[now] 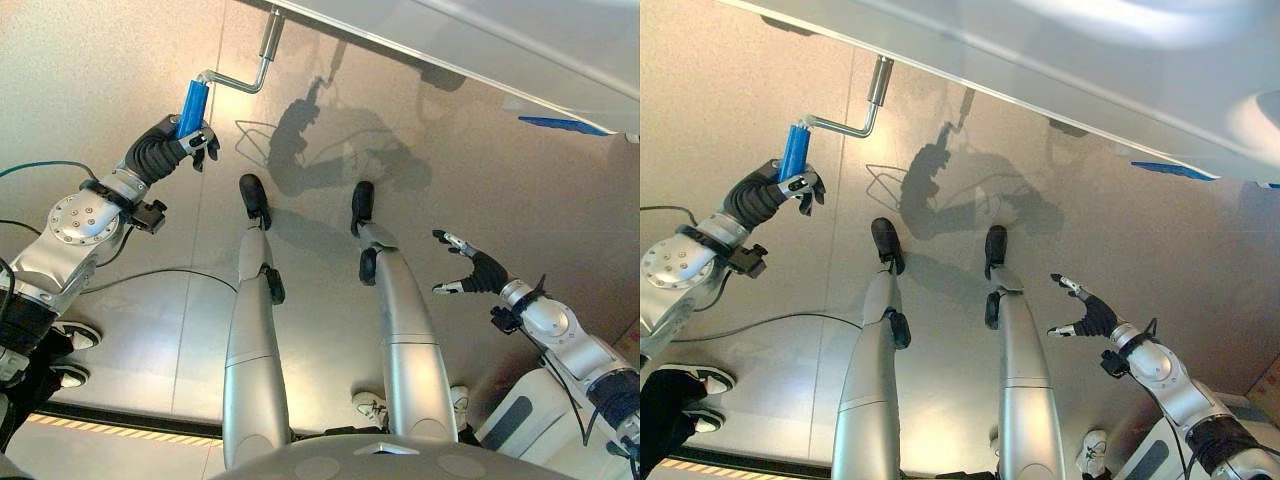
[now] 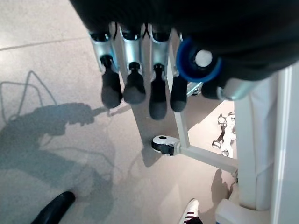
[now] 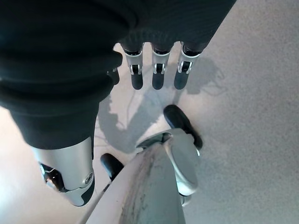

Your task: Raise the hospital bed

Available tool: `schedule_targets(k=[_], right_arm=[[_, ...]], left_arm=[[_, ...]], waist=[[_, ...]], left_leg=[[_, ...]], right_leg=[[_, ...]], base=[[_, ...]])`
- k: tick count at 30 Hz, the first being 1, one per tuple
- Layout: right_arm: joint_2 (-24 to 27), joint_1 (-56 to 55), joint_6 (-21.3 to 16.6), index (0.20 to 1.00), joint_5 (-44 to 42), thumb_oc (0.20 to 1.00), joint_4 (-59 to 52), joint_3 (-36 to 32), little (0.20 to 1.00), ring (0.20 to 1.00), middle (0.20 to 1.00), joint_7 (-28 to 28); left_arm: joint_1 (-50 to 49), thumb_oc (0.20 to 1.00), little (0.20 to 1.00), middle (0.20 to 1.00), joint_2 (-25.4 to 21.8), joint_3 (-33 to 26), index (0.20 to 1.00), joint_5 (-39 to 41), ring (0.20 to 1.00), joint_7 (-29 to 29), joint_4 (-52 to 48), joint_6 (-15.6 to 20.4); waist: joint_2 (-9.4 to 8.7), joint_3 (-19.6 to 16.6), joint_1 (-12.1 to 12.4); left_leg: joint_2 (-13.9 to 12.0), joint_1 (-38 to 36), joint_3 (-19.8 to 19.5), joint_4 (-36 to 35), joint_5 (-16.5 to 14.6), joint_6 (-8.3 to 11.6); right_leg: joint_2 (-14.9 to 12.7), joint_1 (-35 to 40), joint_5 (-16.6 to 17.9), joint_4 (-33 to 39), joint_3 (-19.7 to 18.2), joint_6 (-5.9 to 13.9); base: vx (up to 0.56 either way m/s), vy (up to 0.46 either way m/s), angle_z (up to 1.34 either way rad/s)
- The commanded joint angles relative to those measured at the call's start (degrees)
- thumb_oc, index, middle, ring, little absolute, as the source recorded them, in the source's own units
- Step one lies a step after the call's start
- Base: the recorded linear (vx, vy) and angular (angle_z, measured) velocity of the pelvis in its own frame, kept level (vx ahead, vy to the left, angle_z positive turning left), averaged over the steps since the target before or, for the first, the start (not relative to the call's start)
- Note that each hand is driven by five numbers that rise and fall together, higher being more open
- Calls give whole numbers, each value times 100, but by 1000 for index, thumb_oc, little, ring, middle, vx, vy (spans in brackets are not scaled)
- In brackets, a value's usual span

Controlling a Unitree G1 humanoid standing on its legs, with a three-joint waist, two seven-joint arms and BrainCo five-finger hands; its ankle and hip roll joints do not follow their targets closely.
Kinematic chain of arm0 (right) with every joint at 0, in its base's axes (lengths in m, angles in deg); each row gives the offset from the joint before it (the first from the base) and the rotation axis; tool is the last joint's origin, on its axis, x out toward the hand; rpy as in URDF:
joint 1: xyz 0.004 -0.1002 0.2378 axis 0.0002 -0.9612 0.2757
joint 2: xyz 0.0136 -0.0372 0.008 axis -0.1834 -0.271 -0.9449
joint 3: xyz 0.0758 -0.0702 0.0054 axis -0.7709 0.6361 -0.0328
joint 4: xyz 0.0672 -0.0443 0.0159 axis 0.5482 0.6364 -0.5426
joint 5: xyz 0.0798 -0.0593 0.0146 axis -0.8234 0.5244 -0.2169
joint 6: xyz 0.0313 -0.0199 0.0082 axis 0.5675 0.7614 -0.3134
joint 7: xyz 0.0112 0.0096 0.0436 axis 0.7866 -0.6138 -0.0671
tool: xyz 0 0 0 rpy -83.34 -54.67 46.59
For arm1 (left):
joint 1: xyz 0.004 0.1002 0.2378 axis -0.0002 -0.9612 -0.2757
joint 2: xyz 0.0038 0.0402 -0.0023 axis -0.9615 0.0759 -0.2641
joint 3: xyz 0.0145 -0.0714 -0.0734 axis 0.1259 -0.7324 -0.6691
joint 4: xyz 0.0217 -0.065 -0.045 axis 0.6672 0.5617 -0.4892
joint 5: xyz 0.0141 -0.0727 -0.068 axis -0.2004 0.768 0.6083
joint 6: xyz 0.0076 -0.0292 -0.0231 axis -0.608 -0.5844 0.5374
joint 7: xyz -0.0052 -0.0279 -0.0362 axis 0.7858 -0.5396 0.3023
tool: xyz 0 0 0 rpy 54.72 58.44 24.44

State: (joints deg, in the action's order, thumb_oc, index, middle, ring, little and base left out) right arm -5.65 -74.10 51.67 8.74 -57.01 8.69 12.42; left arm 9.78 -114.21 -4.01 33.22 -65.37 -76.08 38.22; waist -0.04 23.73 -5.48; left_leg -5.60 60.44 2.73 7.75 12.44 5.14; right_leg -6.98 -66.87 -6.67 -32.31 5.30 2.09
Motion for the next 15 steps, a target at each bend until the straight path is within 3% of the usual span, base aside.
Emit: schedule_targets(k=[1, 15], right_arm=[[181, -553, -218, 1000, 7, 1000, -126, -63, 1000, 1000, 1000, -4], [45, -435, -145, 1000, 72, 1000, -90, -2, 1000, 1000, 1000, 38]], left_arm=[[-956, 200, 200, 200, -108, -195, 200, -268, 200, 198, 267, 230], [156, 200, 200, 200, 508, -58, 200, -560, 200, 644, 1427, 92]], waist=[[0, -161, 137], [-70, -135, 71]], left_leg=[[140, 7, -165, 1108, -1274, -202], [125, 107, -166, 1178, -1298, -210]], right_leg=[[36, 453, 1169, 1571, -18, 528], [68, 396, 1174, 1576, -55, 511]], base=[[0, 0, 0], [0, 0, 0]])
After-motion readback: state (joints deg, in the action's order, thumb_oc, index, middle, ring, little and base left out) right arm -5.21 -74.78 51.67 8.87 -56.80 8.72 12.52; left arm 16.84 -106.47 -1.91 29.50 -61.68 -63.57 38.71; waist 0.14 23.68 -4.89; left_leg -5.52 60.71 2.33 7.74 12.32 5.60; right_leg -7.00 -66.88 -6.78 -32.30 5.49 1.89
